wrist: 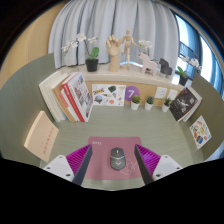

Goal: Arrange mouse

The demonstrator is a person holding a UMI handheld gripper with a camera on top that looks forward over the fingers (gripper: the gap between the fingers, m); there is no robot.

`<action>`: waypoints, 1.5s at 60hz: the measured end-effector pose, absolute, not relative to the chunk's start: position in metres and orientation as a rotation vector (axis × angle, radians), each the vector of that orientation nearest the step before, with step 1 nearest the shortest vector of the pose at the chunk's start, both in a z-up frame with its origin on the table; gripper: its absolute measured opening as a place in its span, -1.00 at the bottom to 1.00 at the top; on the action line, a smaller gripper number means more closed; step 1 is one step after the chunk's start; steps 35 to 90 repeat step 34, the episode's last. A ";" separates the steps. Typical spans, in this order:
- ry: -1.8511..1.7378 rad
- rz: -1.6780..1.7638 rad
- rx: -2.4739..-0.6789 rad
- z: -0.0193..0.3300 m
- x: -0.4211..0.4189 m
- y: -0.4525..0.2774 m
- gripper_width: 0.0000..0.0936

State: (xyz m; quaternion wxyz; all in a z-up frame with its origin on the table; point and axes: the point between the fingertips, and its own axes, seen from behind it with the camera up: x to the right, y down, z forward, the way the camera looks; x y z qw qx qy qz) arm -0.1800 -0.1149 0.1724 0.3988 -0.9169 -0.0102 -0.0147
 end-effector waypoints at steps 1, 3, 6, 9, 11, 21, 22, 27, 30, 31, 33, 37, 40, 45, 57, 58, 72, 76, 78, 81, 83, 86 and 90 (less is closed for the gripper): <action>-0.020 -0.037 -2.315 0.179 -0.181 -0.118 0.84; -0.014 -0.033 -2.299 0.192 -0.184 -0.124 0.84; 0.005 -0.025 -2.275 0.209 -0.188 -0.133 0.84; 0.026 -0.019 -2.249 0.225 -0.192 -0.141 0.84; 0.030 -0.015 -2.238 0.232 -0.195 -0.147 0.84; 0.045 -0.034 -2.231 0.246 -0.206 -0.178 0.83; 0.046 -0.037 -2.232 0.246 -0.207 -0.181 0.83; 0.050 -0.045 -2.227 0.248 -0.209 -0.192 0.83; 0.056 -0.053 -2.227 0.247 -0.209 -0.197 0.83; 0.057 -0.057 -2.228 0.248 -0.210 -0.199 0.83; 0.057 -0.062 -2.229 0.246 -0.209 -0.202 0.83; 0.057 -0.064 -2.229 0.246 -0.209 -0.203 0.83; 0.057 -0.064 -2.229 0.246 -0.209 -0.203 0.83; 0.057 -0.064 -2.229 0.246 -0.209 -0.203 0.83; 0.057 -0.064 -2.229 0.246 -0.209 -0.203 0.83; 0.057 -0.064 -2.229 0.246 -0.209 -0.203 0.83; 0.057 -0.064 -2.229 0.246 -0.209 -0.203 0.83; 0.057 -0.064 -2.229 0.246 -0.209 -0.203 0.83; 0.057 -0.064 -2.229 0.246 -0.209 -0.203 0.83; 0.057 -0.064 -2.229 0.246 -0.209 -0.203 0.83; 0.057 -0.064 -2.229 0.246 -0.209 -0.203 0.83; 0.057 -0.064 -2.229 0.246 -0.209 -0.203 0.83; 0.057 -0.064 -2.229 0.246 -0.209 -0.203 0.83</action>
